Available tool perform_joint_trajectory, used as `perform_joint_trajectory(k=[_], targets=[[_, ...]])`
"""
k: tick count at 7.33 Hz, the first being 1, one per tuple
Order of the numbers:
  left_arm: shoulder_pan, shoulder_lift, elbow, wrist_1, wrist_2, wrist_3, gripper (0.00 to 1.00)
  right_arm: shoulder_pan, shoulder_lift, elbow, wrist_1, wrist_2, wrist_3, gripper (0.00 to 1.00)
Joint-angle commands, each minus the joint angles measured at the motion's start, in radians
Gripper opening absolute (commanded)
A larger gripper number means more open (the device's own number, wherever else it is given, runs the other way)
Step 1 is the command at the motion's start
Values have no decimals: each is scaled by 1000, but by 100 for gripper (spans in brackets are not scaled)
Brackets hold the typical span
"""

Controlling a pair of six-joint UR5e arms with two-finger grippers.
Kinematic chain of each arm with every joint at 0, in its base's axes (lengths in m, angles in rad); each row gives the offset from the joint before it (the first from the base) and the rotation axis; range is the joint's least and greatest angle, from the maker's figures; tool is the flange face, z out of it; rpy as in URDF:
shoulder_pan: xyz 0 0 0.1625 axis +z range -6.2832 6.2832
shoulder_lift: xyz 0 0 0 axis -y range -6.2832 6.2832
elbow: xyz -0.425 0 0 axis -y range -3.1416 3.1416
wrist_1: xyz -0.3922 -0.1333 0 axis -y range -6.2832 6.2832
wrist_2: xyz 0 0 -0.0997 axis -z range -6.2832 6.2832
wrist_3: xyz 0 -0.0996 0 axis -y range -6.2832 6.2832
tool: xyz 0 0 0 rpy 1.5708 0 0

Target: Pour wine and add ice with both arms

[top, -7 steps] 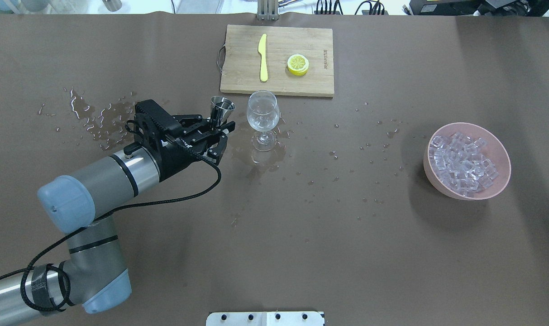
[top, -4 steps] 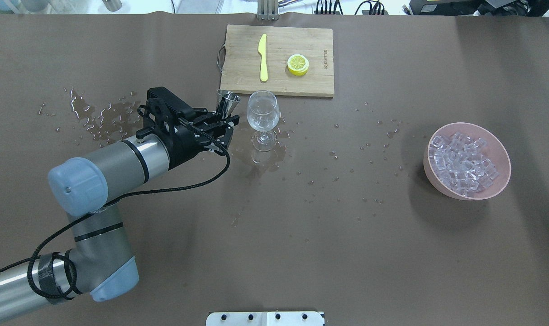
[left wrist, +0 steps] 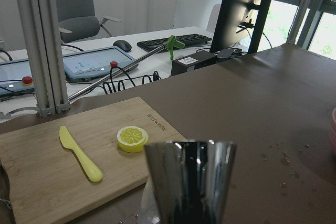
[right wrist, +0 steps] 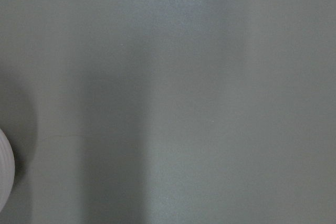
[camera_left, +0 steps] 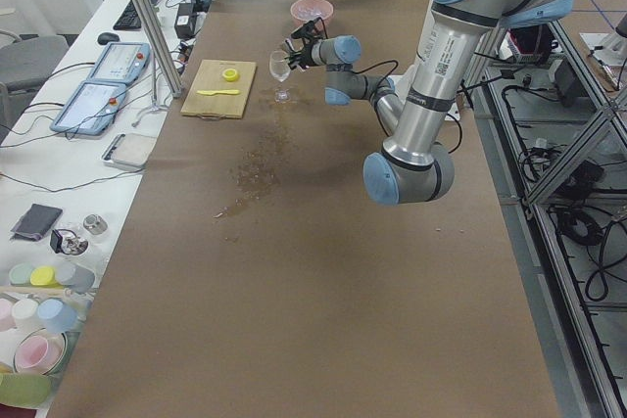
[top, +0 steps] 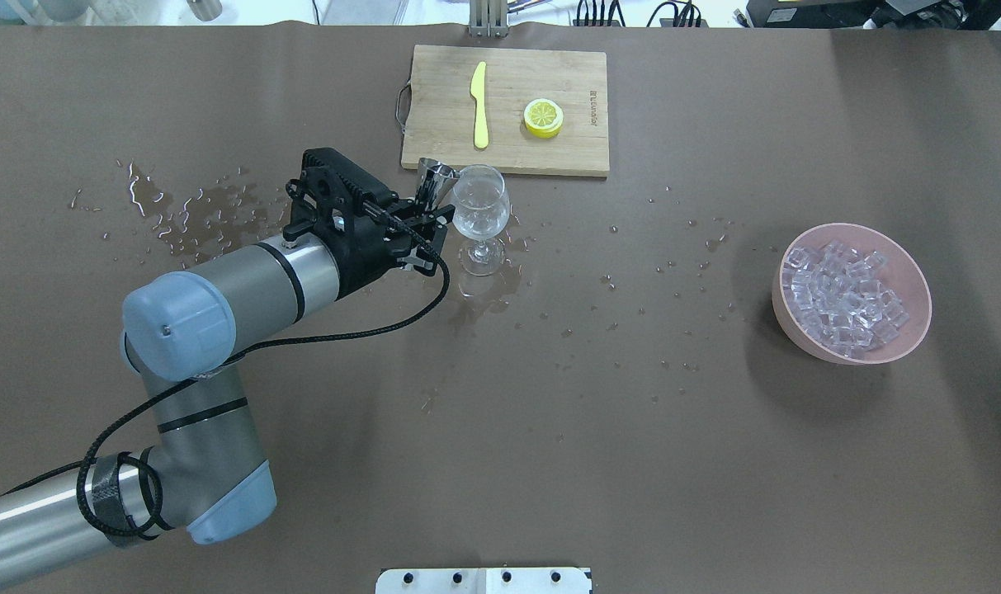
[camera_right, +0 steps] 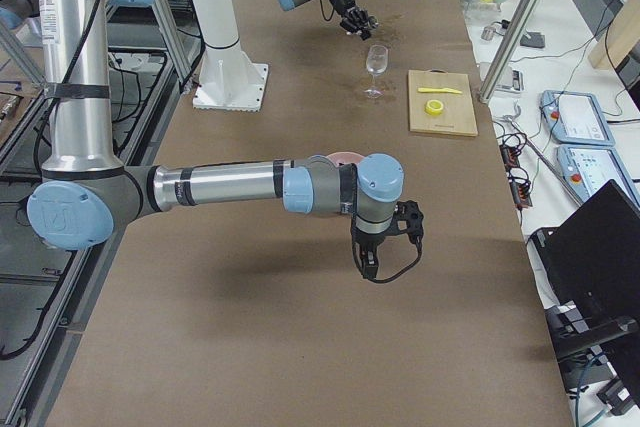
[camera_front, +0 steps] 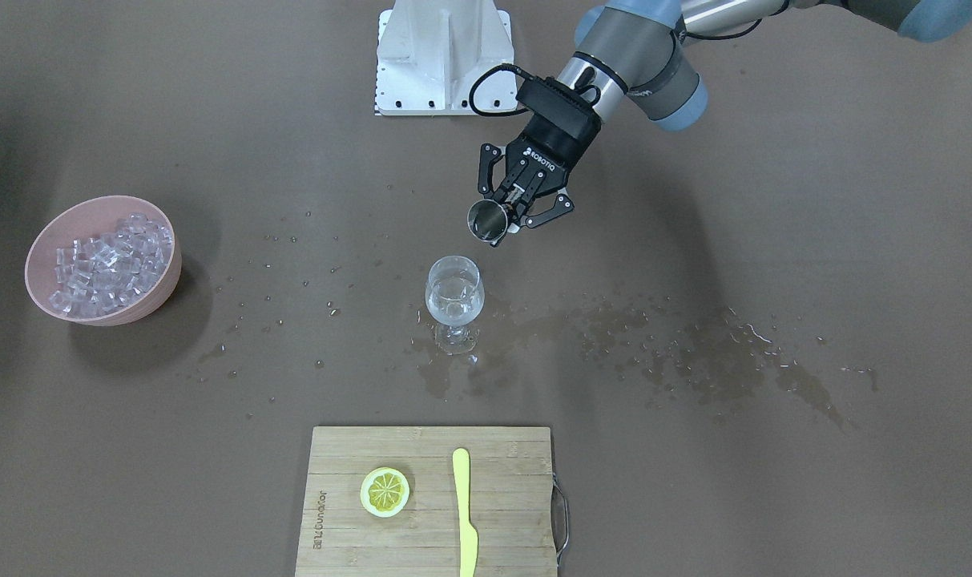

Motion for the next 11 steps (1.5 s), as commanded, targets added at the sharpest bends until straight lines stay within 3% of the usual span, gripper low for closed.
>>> perform_joint_trajectory(k=[1,5,11], targets=[[-1,-44,0,85,-2,0,0,0,0,-5,1,0,-1,100],[-33,-49,-1,177,-125,-28,0,0,-2,-8,0,0,1,100],[-39,-98,-11,330,-165,-22,0,2,-2,-15,0,0,1,100]])
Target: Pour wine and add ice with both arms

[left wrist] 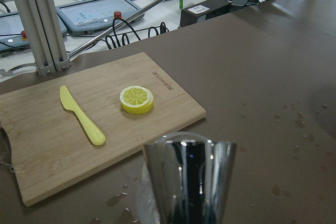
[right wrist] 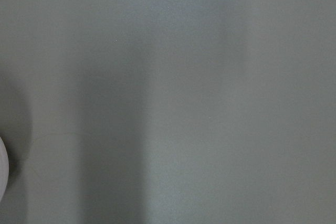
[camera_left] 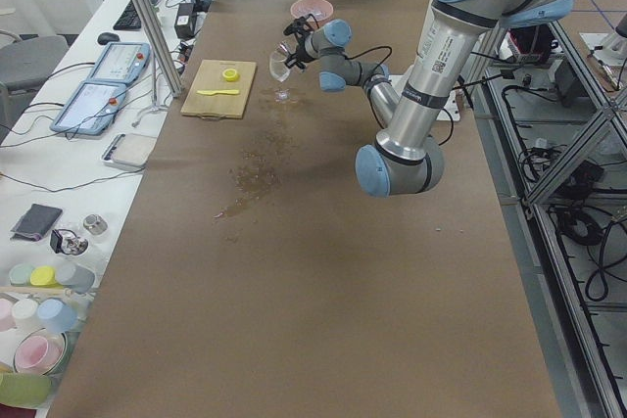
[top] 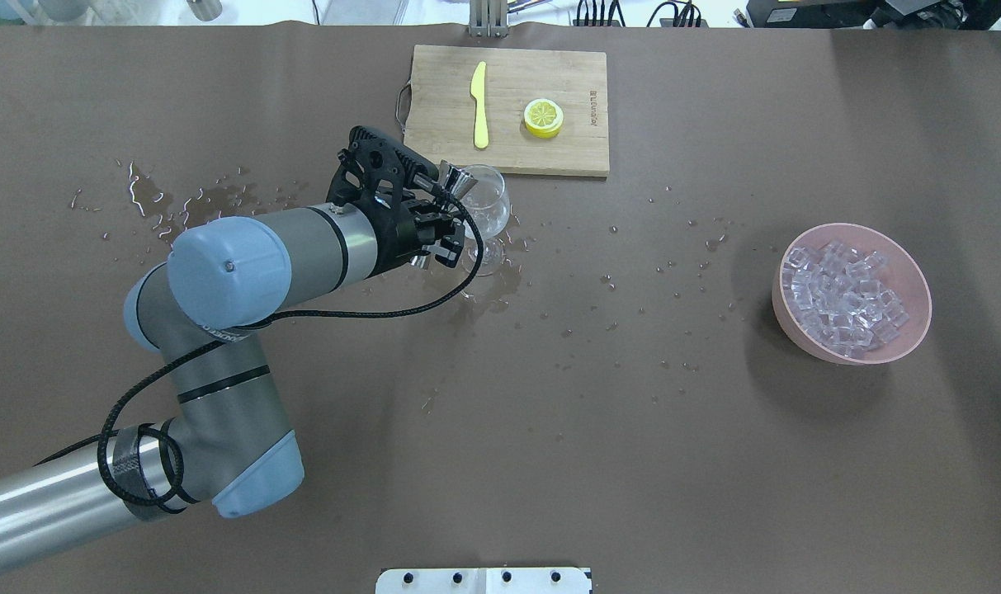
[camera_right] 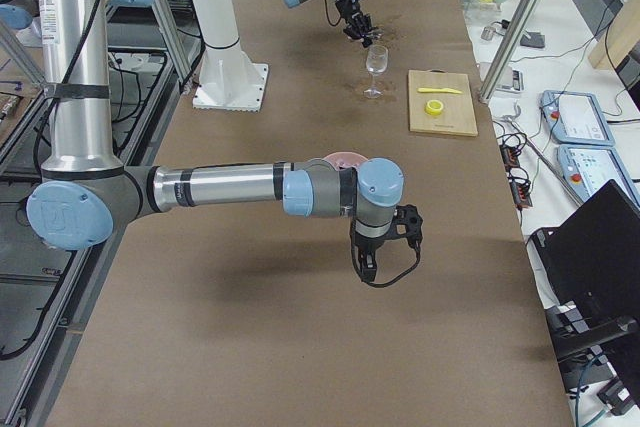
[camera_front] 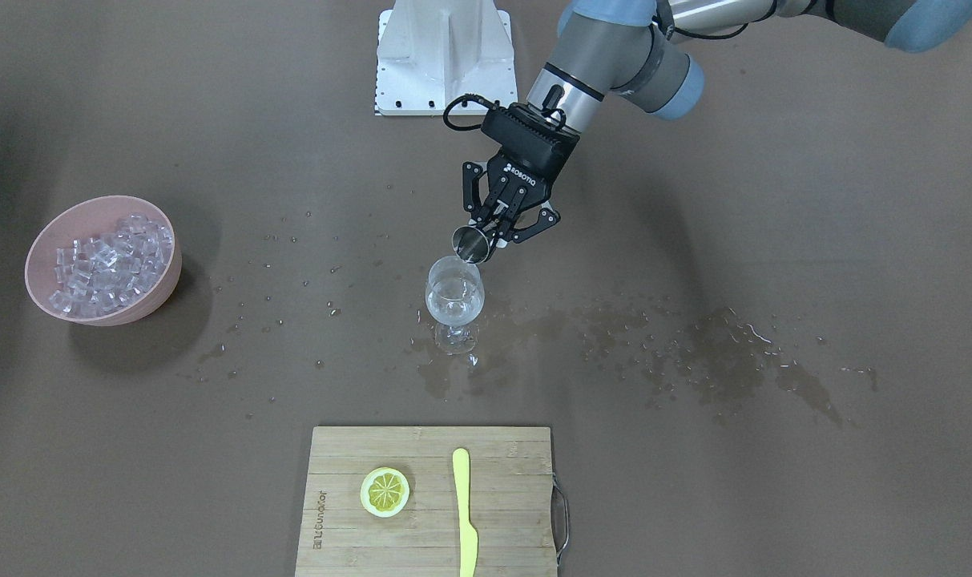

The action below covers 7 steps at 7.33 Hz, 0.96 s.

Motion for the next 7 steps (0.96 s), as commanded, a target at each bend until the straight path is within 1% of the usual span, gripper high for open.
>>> perform_joint_trajectory(k=[1,3,4,6,7], targets=[[-2,-14,-2,43,-33,7,0,0,0,-1,0,0,0,100],[-11,-25,-10,111,-66,10,0,0,0,-3,0,0,-1,100],[-18,-25,-12,116,-89,10,0,1,0,-6,1,2,0,100],[-28,-44,-24,196,-96,11,0,0,-2,-6,0,8,0,100],[-37,-49,-27,210,-128,11,0,0,-2,-10,0,8,0,100]])
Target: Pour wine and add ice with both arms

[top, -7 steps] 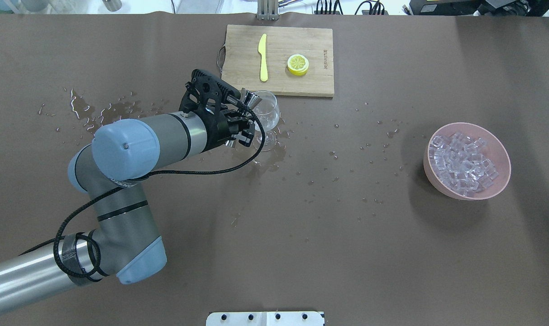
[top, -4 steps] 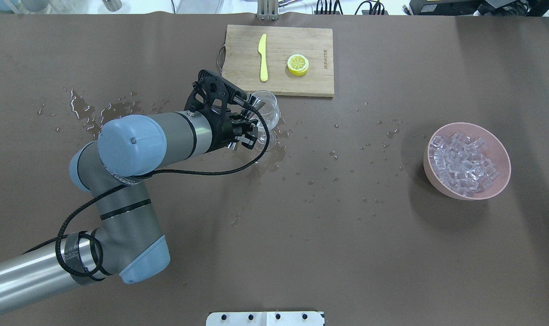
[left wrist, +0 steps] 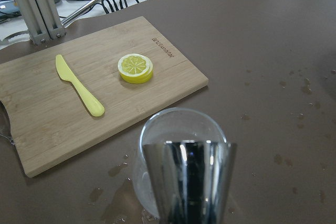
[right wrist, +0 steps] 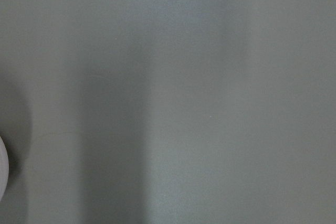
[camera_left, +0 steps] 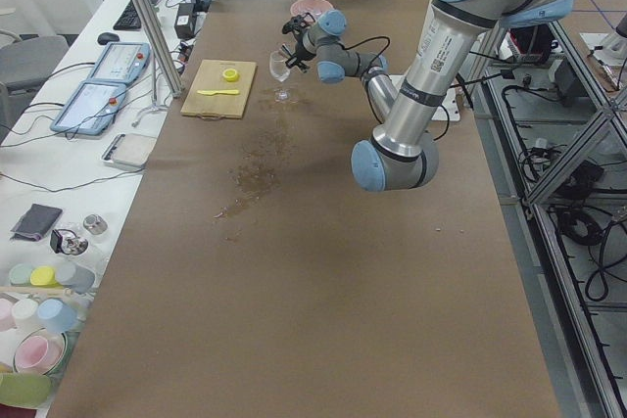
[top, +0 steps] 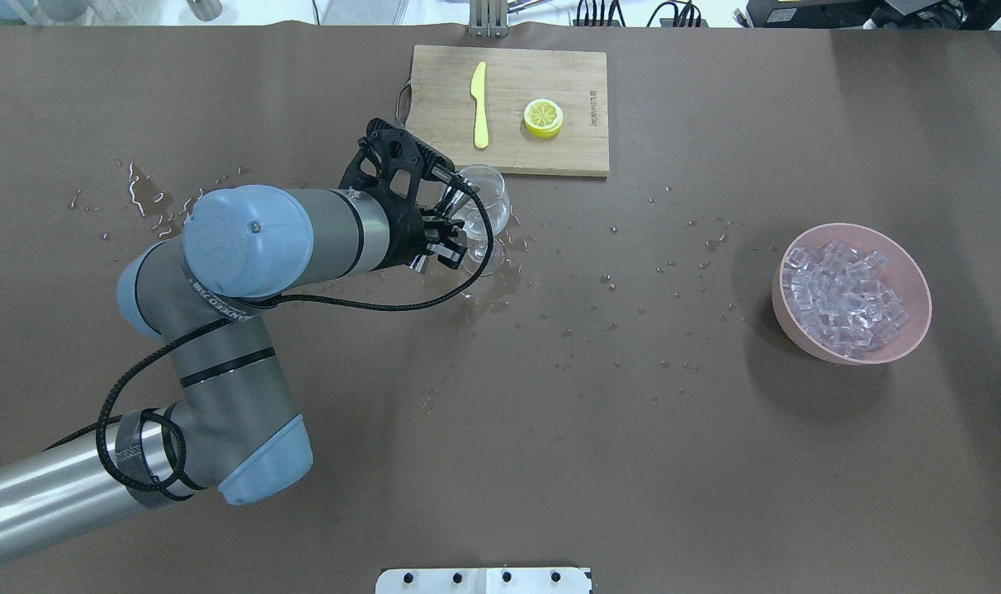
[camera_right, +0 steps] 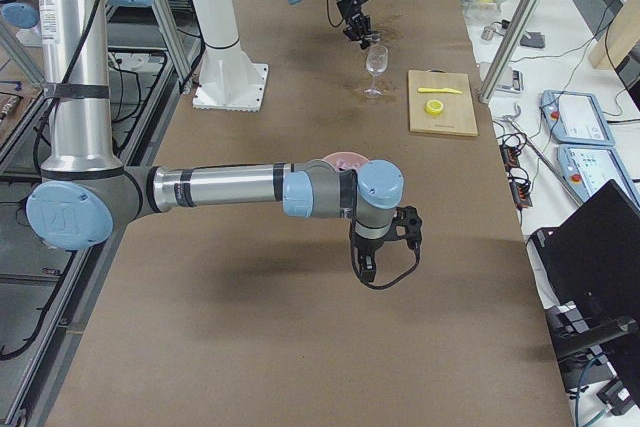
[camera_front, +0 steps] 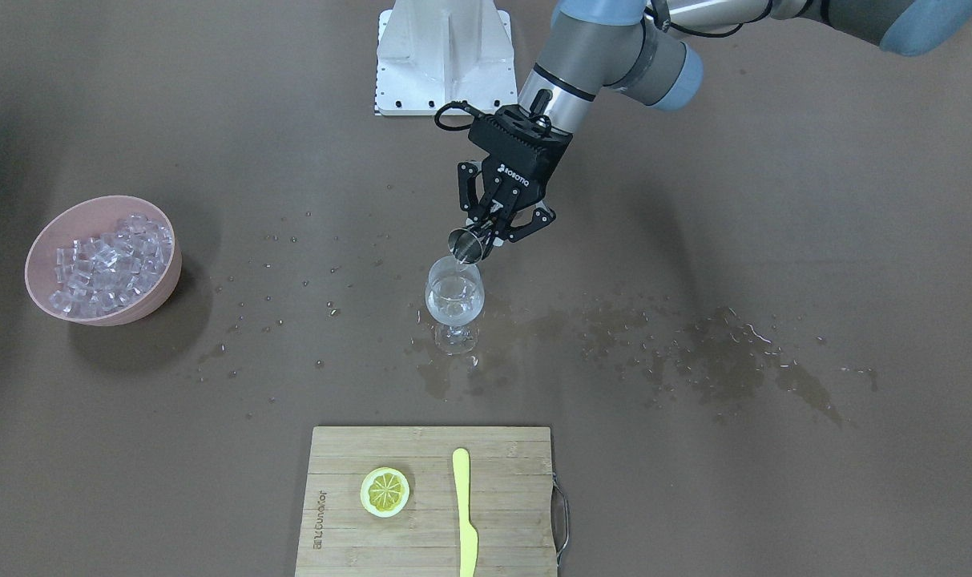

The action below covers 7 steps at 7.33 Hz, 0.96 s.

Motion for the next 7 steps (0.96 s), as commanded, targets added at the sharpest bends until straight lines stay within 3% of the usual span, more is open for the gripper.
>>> perform_joint_trajectory(k=[1,7], targets=[[-17,-13,-6,52,-42,2,0,0,-1,-8,-1,1,-1,100],[-16,-88,-11,242,-42,49,0,0,-1,-8,1,3,-1,100]])
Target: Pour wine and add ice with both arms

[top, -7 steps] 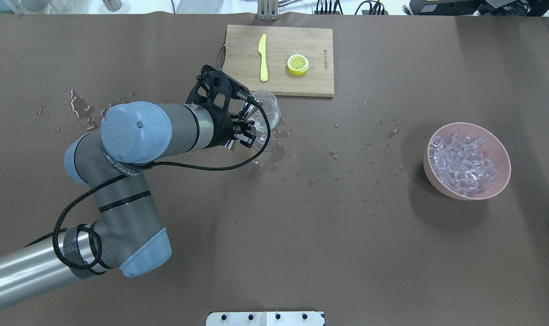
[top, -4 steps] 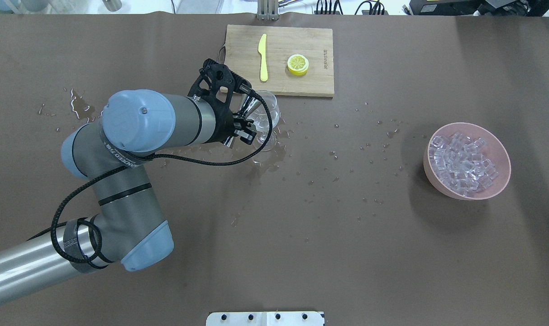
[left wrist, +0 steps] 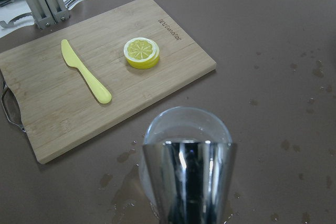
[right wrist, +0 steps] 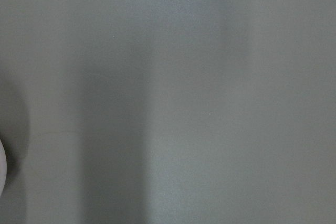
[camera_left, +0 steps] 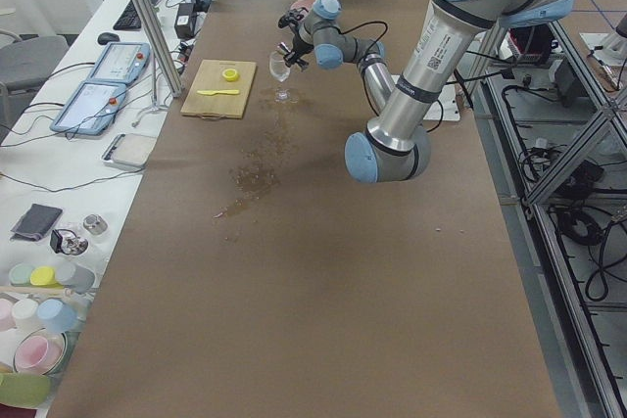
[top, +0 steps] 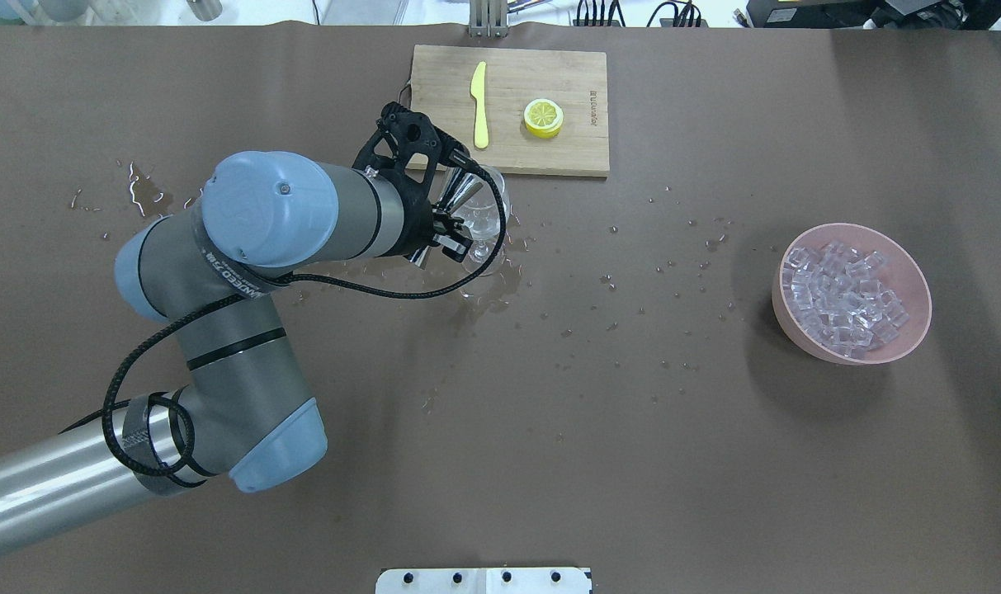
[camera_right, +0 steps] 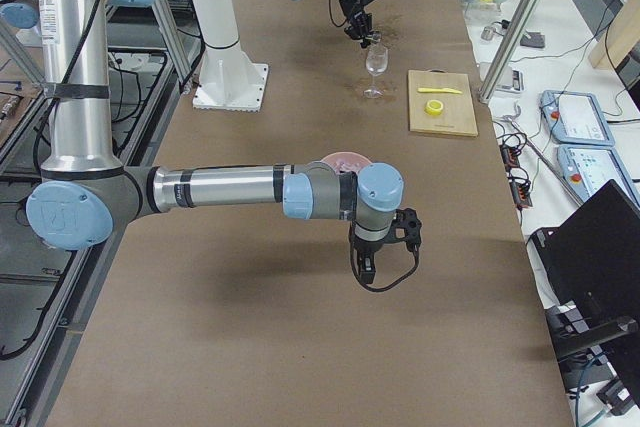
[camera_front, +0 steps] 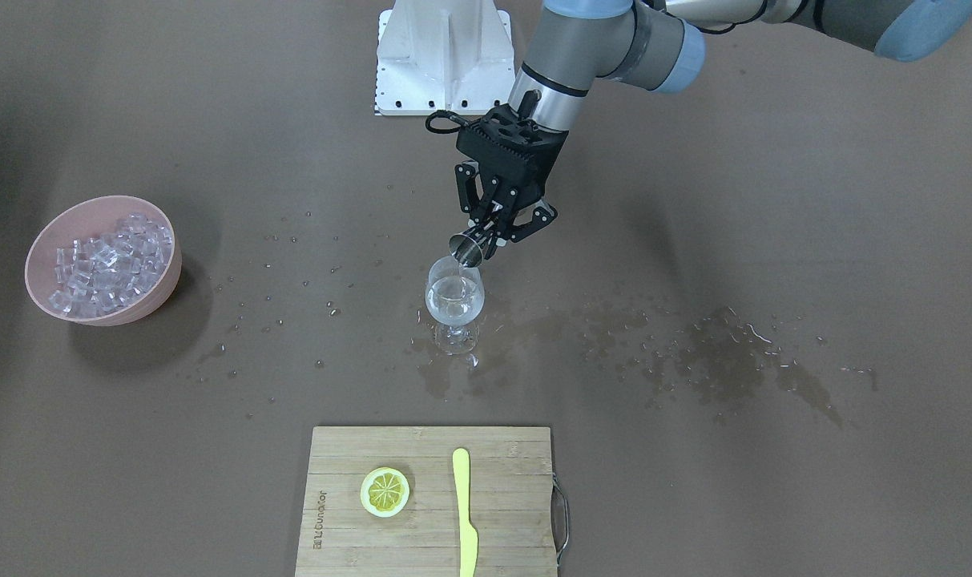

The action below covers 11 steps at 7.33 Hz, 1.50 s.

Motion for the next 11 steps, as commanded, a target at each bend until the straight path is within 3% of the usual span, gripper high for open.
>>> perform_joint_trajectory(k=[1,6,11], targets=[[0,-28,0,74,0,23,0,0,0,-1,-1,0,0,100],[0,-49,3,175,3,50,0,0,0,-1,0,0,0,100],[0,-51,1,180,3,50,0,0,-2,-9,0,0,0,100]])
